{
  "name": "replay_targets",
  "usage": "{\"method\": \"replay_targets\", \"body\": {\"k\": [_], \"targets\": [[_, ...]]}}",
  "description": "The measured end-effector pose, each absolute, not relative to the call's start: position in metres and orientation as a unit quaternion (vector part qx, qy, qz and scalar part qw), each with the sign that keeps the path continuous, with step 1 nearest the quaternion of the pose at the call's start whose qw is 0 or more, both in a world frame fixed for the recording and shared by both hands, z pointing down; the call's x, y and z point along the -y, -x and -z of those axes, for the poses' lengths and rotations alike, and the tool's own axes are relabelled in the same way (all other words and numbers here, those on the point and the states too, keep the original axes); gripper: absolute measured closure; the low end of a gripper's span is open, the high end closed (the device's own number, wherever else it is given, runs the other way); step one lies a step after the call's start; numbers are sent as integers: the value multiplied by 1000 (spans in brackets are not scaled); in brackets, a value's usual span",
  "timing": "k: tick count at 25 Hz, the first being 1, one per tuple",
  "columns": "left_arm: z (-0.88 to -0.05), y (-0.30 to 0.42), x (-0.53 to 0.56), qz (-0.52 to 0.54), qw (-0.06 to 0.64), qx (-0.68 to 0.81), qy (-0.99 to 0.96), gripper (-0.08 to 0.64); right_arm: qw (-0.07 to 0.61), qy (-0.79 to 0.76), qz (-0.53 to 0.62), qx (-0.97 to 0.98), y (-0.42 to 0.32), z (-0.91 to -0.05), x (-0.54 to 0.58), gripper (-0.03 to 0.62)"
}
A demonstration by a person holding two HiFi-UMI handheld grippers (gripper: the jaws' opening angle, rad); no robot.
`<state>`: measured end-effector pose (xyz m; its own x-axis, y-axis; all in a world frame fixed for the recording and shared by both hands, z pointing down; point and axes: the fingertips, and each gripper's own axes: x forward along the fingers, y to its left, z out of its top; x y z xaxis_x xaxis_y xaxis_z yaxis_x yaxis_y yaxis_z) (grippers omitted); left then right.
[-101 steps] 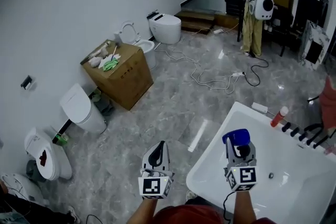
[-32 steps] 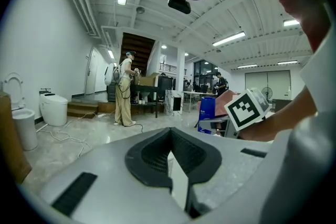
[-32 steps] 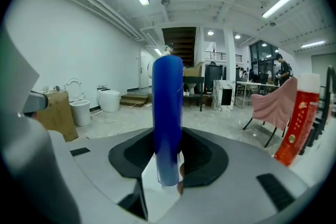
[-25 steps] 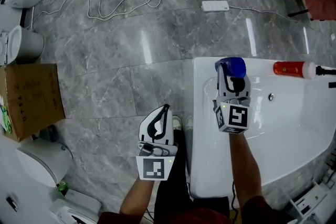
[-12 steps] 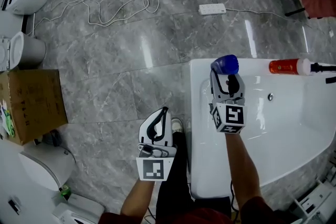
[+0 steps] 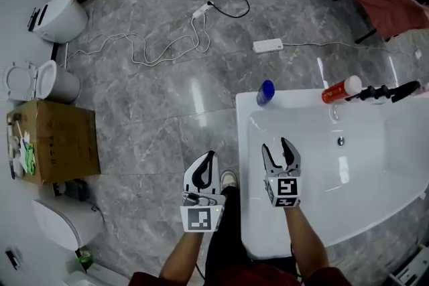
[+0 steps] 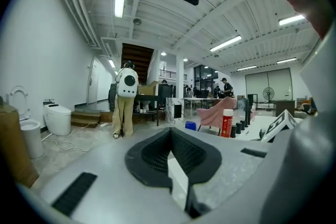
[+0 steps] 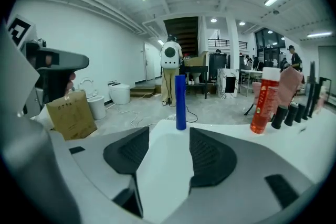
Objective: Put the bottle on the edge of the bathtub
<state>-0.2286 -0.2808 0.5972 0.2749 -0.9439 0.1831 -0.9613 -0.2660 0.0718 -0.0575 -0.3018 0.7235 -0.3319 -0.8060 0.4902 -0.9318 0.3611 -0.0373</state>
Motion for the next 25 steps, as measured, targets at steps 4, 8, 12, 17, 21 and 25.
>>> {"method": "replay_targets", "body": {"k": [4, 8, 12, 17, 21, 25], "targets": [[-565, 211, 225, -50, 83, 606, -790, 554, 182, -544, -163, 803, 24, -677, 232, 357], [-530, 194, 168, -49, 78, 620, -780, 554, 160, -541, -148, 812, -7, -623, 178, 357], [-491, 176, 109, -51, 56, 630, -773, 554, 126, -535, -119, 827, -34, -564, 133, 357], [-445, 169, 48, -40, 47, 668, -742, 554, 93, -522, -70, 845, -61, -485, 96, 357], [-404, 169, 5, -39, 29, 689, -723, 554, 86, -511, -37, 855, -78, -425, 72, 357], [-362, 169, -20, -28, 8, 695, -719, 554, 57, -502, 2, 863, -85, -366, 58, 357]]}}
